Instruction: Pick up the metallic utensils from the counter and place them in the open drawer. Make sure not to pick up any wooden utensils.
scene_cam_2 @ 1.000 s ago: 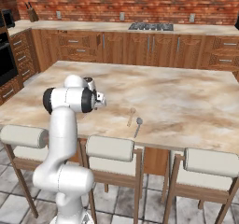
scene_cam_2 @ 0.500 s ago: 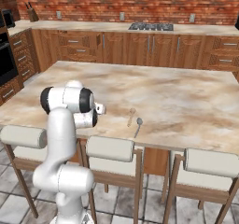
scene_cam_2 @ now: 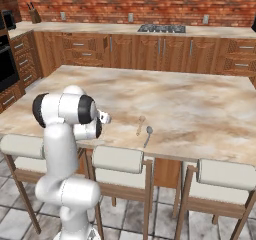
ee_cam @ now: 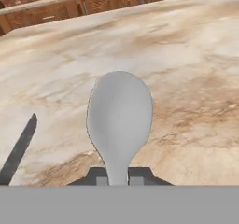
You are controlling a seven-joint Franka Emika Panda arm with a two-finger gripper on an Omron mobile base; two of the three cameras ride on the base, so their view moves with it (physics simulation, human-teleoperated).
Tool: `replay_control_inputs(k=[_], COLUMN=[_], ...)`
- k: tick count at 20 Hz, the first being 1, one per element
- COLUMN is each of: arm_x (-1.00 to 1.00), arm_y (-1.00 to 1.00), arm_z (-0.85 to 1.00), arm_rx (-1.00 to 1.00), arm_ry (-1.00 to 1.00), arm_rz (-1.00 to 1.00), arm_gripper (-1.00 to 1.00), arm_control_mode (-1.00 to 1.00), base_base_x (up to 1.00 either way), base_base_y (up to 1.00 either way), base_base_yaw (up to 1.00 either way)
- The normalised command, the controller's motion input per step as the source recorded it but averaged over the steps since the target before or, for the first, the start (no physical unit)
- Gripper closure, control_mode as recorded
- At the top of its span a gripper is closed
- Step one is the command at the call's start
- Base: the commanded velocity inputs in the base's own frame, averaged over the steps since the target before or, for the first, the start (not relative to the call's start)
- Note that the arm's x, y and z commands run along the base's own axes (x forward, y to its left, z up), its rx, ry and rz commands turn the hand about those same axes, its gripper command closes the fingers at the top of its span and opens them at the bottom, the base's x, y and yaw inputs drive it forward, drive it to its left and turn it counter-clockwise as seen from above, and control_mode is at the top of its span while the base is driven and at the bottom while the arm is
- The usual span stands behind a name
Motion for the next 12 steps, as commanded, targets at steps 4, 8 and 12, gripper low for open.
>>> replay_control_inputs(k=[4, 8, 12], arm_x=[0.00, 0.00, -0.13], arm_y=[0.00, -0.04, -0.12], arm_z=[1.00, 0.95, 0.74], arm_rx=[0.00, 0.00, 0.00], arm_ry=[0.12, 0.21, 0.23], arm_rz=[-0.08, -0.09, -0.07], arm_gripper=[1.00, 1.00, 1.00], arm_control_mode=[-1.00, -1.00, -1.00], base_base_x=[0.00, 0.00, 0.00], base_base_y=[0.00, 0.00, 0.00], base_base_yaw=[0.00, 0.00, 0.00])
